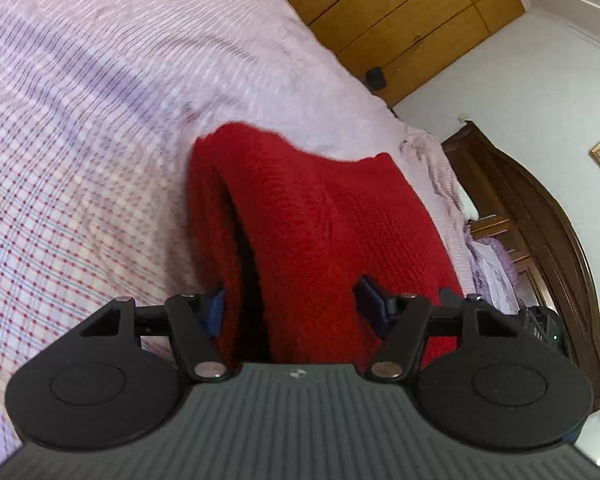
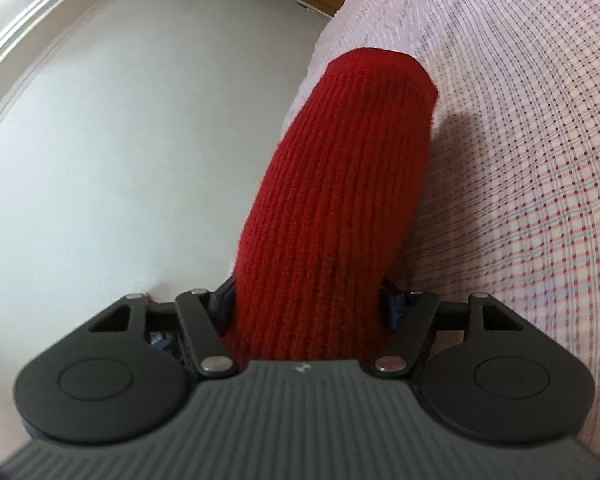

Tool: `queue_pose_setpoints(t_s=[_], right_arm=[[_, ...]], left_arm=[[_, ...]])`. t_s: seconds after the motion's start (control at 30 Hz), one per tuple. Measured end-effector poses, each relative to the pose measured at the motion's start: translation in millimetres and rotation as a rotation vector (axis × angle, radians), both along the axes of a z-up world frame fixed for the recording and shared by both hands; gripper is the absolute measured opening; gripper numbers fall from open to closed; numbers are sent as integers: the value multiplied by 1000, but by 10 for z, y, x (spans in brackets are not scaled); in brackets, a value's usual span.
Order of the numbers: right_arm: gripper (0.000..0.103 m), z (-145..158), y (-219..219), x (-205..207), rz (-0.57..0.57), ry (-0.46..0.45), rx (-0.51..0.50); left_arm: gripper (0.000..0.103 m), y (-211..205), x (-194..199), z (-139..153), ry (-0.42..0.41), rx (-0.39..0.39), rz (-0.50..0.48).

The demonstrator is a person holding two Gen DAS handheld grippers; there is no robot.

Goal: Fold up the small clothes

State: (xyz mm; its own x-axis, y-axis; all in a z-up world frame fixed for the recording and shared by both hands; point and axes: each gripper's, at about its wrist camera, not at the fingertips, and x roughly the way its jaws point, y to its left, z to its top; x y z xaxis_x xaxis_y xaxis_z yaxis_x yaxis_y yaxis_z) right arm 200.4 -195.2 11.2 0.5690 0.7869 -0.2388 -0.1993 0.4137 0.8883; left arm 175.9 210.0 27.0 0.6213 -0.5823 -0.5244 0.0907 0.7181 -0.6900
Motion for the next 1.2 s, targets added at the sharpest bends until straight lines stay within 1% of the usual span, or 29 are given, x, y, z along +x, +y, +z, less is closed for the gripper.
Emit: queue_pose_setpoints(t_s=[0.07, 0.17, 0.3, 0.4, 0.47, 0.57, 0.63, 0.67, 0.73, 0.8, 0.83, 0.9, 0.97, 1.07, 1.17, 1.2], right_arm=[[68, 109, -73, -112, -8, 3, 21], [68, 273, -245, -321, -8, -4, 13], [68, 488, -504, -650, -8, 11, -45], [68, 591, -713, -879, -18, 43, -85], [68, 623, -818, -1008, -18, 48, -130], [68, 513, -915, -1142, -29, 78, -191], [68, 350, -923, -1194, -45, 104, -233], [68, 275, -935, -1216, -57, 116, -238], [68, 76, -954, -1277, -83, 128, -229], [70, -50, -998, -1331, -107, 106, -238], [71, -133, -1036, -1356, -119, 112, -215], [72, -195, -1072, -1399, -136, 118, -185], [74, -108, -1073, -1421, -140, 104, -220], [74, 138, -1063, -1560, -151, 72, -322], [67, 414, -1023, -1758, -184, 7, -438], [67, 477, -997, -1815, -188, -10, -472]], left_arm=[[70, -67, -75, 83, -11, -21, -9], [70, -210, -234, 166, -11, -51, -36], [69, -514, -496, 263, -18, -50, -85], [69, -791, -684, 271, -15, -52, -127], [69, -955, -805, 231, -9, -39, -153], [69, -1142, -943, 108, 25, 15, -185], [69, -1233, -1004, 43, 36, 93, -180], [69, -1278, -1030, 33, 32, 139, -180], [70, -1351, -1066, 22, 20, 198, -188], [70, -1399, -1061, -8, 20, 222, -194], [70, -1432, -1066, -23, 23, 225, -197], [70, -1471, -1045, -28, 16, 238, -198], [70, -1506, -1081, 13, 4, 257, -198], [70, -1545, -1126, 123, -6, 297, -192], [70, -1533, -1225, 245, -22, 360, -186], [70, -1507, -1207, 262, -24, 383, -188]])
